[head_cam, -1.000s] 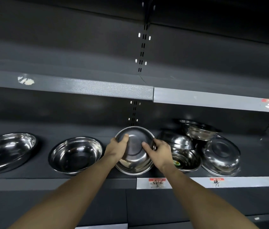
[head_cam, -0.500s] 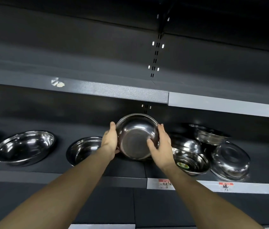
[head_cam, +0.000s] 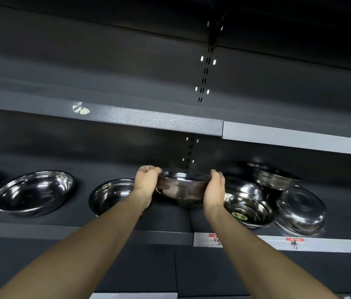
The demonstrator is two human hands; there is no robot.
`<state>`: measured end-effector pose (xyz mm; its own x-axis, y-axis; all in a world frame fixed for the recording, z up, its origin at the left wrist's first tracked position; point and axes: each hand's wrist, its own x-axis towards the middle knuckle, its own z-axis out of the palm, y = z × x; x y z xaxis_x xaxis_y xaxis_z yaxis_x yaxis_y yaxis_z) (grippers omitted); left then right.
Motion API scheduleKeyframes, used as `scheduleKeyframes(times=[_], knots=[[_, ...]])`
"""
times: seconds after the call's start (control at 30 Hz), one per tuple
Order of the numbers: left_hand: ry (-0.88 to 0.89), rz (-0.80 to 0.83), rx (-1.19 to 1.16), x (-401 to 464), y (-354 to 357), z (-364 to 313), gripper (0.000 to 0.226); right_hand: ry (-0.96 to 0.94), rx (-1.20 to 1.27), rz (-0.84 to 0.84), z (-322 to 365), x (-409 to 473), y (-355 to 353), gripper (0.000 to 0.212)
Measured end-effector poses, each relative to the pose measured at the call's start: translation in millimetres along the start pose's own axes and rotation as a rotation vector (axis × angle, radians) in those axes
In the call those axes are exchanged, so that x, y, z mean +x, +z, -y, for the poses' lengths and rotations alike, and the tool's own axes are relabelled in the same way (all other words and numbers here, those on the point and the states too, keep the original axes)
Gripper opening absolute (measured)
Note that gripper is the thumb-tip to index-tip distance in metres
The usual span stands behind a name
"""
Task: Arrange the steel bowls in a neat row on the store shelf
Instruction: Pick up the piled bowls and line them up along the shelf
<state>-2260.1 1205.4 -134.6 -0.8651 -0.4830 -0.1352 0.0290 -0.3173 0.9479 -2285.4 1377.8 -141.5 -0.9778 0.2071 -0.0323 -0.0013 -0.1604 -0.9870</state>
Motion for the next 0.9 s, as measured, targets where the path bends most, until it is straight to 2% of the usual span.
scheduleKeyframes(times=[0.1, 0.23, 0.47, 0.6, 0.8, 0.9], knots=[[0.131, 0.017, 0.103, 0.9, -2.5, 3.7, 0.024, 0.123, -0.074, 0.052, -2.7, 7.0, -1.2, 0.070], [0.231, 0.037, 0.274, 5.8, -14.4, 6.1, 0.031, 0.078, -0.316, 0.097, -5.3, 8.5, -4.7, 0.043], [0.224, 0.015, 0.529, 9.6, -40.7, -9.9, 0.049, 0.041, -0.306, 0.043, -2.3, 6.6, 1.1, 0.054], [0.259, -0.062, 0.685, 13.6, -72.1, -28.3, 0.051, 0.023, -0.320, 0.054, -3.1, 5.0, 17.1, 0.059], [0.258, -0.269, 0.991, 17.0, -152.4, -50.9, 0.055, -0.011, -0.384, 0.086, -7.1, -3.6, 47.3, 0.064], [0.225, -0.274, 1.121, 12.2, -181.3, -55.8, 0.057, -0.020, -0.396, 0.122, -11.9, -9.3, 64.9, 0.064]])
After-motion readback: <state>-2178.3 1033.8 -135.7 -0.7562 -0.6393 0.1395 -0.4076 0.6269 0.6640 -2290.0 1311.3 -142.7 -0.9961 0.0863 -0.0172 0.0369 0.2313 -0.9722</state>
